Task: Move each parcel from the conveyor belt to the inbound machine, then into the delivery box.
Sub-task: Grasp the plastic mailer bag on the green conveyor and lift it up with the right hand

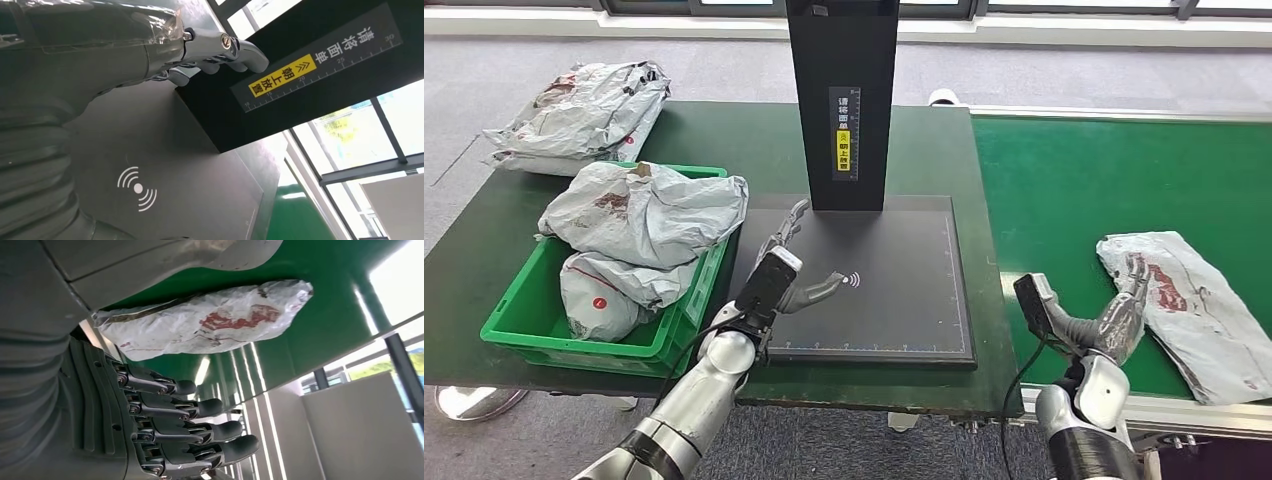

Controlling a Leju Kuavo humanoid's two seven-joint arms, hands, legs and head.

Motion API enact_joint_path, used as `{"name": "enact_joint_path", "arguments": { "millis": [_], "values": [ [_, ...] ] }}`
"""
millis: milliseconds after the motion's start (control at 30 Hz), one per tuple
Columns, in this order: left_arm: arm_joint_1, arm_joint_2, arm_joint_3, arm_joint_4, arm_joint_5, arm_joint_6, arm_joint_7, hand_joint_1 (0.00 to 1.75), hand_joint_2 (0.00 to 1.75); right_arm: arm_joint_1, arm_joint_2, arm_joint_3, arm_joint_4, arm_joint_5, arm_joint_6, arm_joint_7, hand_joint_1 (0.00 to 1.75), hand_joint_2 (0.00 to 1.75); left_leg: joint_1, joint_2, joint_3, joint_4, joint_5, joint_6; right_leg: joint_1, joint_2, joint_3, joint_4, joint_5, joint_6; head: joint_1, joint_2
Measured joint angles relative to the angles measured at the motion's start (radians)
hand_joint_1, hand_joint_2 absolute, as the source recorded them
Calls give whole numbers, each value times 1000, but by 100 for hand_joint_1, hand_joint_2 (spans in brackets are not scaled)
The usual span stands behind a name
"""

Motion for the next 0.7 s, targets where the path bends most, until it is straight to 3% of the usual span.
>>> {"name": "enact_joint_path", "arguments": {
  "millis": [333,700],
  "values": [
    [-9,-6,-4,40,25,12,-9,0,175,-47,-26,-46,111,19,35,54,0,175,0,1,0,0,0,0,0,0,0,0,0,0,0,0],
    [-30,-1,-2,82,17,39,4,0,175,-204,-116,-63,440,60,165,213,0,175,0,0,0,0,1,2,-2,0,0,0,1,2,0,0]
  ]
}}
